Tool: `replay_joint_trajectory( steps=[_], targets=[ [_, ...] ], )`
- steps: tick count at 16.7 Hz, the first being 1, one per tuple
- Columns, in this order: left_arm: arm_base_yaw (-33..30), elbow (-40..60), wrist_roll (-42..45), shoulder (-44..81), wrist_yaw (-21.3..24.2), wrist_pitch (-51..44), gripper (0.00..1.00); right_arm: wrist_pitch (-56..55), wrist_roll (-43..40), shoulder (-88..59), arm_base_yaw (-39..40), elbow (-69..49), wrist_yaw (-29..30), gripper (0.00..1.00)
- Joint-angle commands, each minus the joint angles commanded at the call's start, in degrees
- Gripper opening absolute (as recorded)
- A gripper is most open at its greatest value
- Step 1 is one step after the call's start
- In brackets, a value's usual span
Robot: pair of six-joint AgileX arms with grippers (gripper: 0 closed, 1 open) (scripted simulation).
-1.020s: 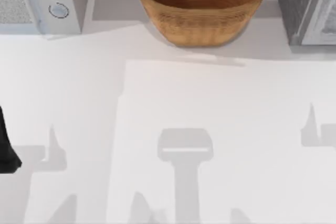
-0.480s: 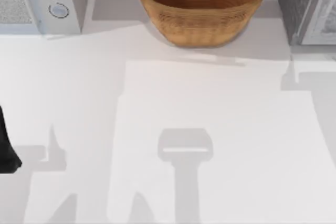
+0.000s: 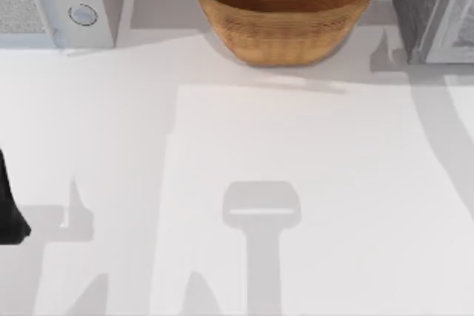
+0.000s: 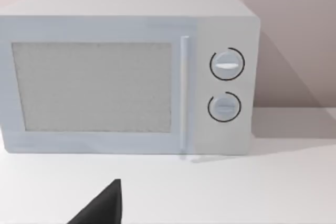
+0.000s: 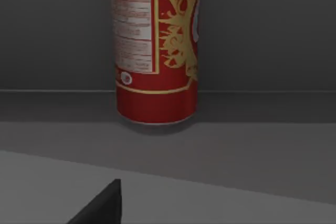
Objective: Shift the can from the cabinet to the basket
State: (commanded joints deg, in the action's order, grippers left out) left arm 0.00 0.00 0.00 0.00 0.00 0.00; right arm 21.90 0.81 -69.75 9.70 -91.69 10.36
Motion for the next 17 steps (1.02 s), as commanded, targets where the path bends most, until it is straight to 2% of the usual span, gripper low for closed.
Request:
replay_joint_trajectory(
  steps=[4, 12, 17],
  targets=[
    [0.00, 0.00, 0.00, 0.00, 0.00, 0.00, 1.00, 1.83, 0.07, -5.70, 0.79, -7.32, 0.83, 1.00],
    [0.00, 0.00, 0.00, 0.00, 0.00, 0.00, 1.00, 1.70, 0.04, -7.05, 0.83, -8.86, 1.06, 1.00],
    [0.00, 0.00, 0.00, 0.00, 0.00, 0.00, 1.00, -0.03, -0.11, -17.42, 2.28, -17.34, 3.03, 1.00]
  ],
)
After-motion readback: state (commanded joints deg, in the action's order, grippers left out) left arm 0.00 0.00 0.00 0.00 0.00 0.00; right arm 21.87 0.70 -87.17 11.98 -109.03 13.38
